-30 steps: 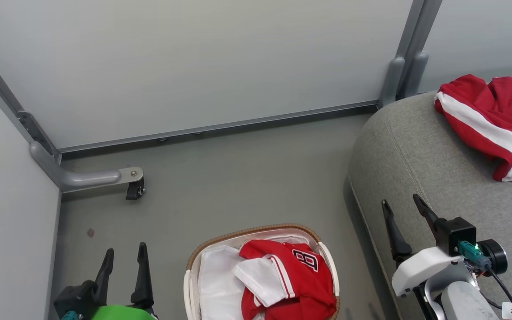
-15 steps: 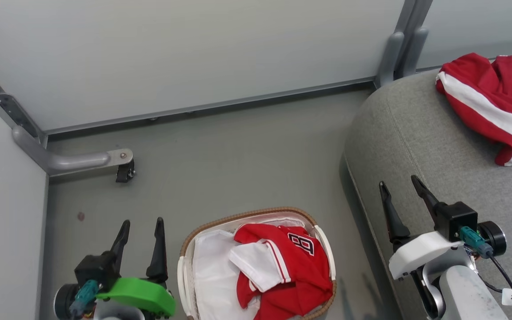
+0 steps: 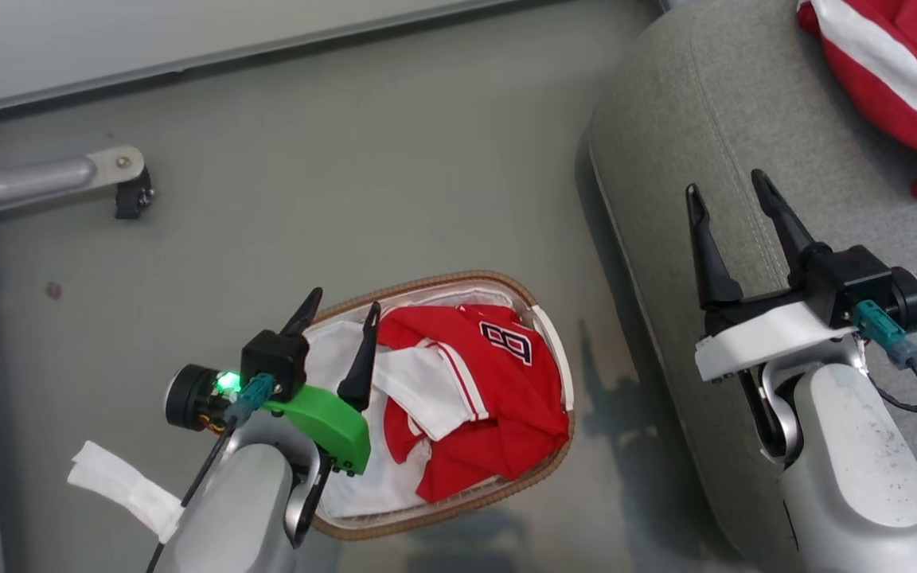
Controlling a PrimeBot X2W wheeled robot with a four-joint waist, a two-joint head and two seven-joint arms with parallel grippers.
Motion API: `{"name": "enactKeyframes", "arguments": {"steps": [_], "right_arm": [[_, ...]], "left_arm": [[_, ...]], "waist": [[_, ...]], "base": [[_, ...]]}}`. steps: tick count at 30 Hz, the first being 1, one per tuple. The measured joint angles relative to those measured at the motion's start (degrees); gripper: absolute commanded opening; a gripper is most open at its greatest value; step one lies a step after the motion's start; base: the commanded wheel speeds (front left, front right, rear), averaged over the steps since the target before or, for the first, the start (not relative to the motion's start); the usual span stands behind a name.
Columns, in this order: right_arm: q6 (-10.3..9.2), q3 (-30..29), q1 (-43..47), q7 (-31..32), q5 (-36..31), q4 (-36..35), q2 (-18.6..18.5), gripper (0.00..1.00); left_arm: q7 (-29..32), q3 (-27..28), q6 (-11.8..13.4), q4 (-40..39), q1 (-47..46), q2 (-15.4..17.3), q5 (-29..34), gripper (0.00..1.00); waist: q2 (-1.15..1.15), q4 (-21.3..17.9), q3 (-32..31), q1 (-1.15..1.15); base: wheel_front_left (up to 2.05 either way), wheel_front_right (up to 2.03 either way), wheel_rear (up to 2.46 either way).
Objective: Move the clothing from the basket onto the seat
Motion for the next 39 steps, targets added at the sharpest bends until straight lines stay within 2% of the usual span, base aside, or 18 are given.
{"name": "enactKeyframes", "arguments": {"steps": [14,24,34,35,37,38,39], "right_arm": [[0.00,3.01,-4.78,0.00,4.05,-4.75,-0.03,1.00],[0.00,5.60,-7.17,0.00,6.95,-7.08,-0.05,1.00],[0.00,7.00,-8.11,0.00,8.62,-8.75,-0.02,1.00],[0.00,7.08,-8.16,0.00,8.66,-8.76,-0.02,1.00],[0.00,7.31,-8.30,0.00,9.09,-8.79,-0.02,1.00],[0.00,7.40,-8.33,0.00,9.21,-8.79,-0.02,1.00],[0.00,7.47,-8.35,0.00,9.33,-8.79,-0.02,1.00]], "left_arm": [[0.01,-15.17,-0.01,14.25,-11.95,1.94,-2.85,1.00],[0.00,-17.30,-0.01,21.43,-19.51,3.75,-8.57,1.00],[1.53,-18.79,-0.01,28.48,-24.21,4.16,-12.34,1.00],[1.85,-18.98,-0.01,28.89,-24.26,4.03,-12.61,0.95],[2.44,-19.50,-0.01,29.95,-24.49,3.77,-13.18,0.47],[2.70,-19.72,-0.01,30.37,-24.60,3.66,-13.58,0.37],[2.94,-19.97,-0.01,30.65,-24.65,3.61,-13.85,0.09]], "waist": [[0.00,-6.40,15.49,0.00],[0.00,-11.15,24.09,0.01],[0.00,-14.88,29.66,0.01],[0.00,-15.15,29.92,0.01],[0.00,-15.76,30.47,0.01],[0.00,-16.03,30.68,0.01],[0.00,-16.23,30.81,0.01]], "base": [[0.00,0.00,0.00],[0.00,0.00,0.00],[0.00,0.00,0.00],[0.00,0.00,0.00],[0.00,0.00,0.00],[0.00,0.00,0.00],[0.00,0.00,0.00]]}}
